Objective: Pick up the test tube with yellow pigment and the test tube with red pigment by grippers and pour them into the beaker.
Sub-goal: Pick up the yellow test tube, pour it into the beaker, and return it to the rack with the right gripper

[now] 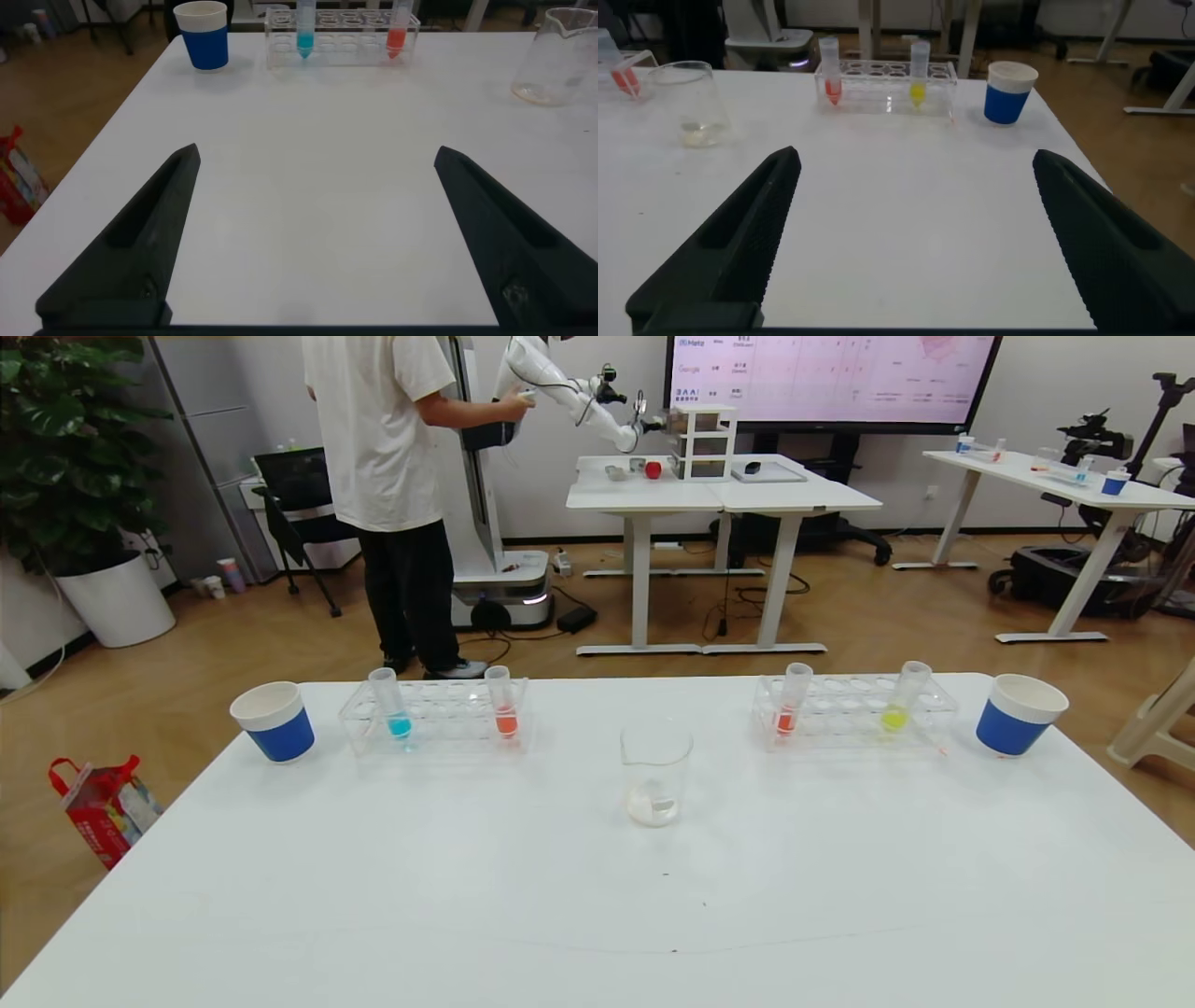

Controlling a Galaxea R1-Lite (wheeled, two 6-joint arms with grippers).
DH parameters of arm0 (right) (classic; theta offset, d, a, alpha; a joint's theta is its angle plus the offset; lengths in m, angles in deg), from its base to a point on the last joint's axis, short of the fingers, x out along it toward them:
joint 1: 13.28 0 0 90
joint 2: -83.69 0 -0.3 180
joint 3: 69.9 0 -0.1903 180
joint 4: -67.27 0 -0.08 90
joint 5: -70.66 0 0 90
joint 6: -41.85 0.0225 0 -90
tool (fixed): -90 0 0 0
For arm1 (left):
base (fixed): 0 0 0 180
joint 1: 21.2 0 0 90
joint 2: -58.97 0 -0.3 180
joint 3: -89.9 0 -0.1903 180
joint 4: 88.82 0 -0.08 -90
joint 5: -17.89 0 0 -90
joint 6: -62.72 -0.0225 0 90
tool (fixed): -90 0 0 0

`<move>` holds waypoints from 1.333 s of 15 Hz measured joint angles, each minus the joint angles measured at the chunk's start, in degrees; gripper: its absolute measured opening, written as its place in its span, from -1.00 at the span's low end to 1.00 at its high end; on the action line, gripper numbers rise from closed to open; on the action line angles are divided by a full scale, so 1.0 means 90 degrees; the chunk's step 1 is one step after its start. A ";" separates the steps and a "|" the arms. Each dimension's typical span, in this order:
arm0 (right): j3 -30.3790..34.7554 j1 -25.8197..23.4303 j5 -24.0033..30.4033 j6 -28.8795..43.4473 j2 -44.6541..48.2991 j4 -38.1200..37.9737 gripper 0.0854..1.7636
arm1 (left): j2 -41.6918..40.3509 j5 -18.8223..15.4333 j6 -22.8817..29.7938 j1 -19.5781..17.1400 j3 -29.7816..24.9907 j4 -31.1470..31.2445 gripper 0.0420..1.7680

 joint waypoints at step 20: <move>-0.1948 -0.0397 0.0465 0.0022 -1.0877 0.8669 0.97 | 0.0000 0.0003 -0.0003 0.0000 0.0000 0.0000 0.98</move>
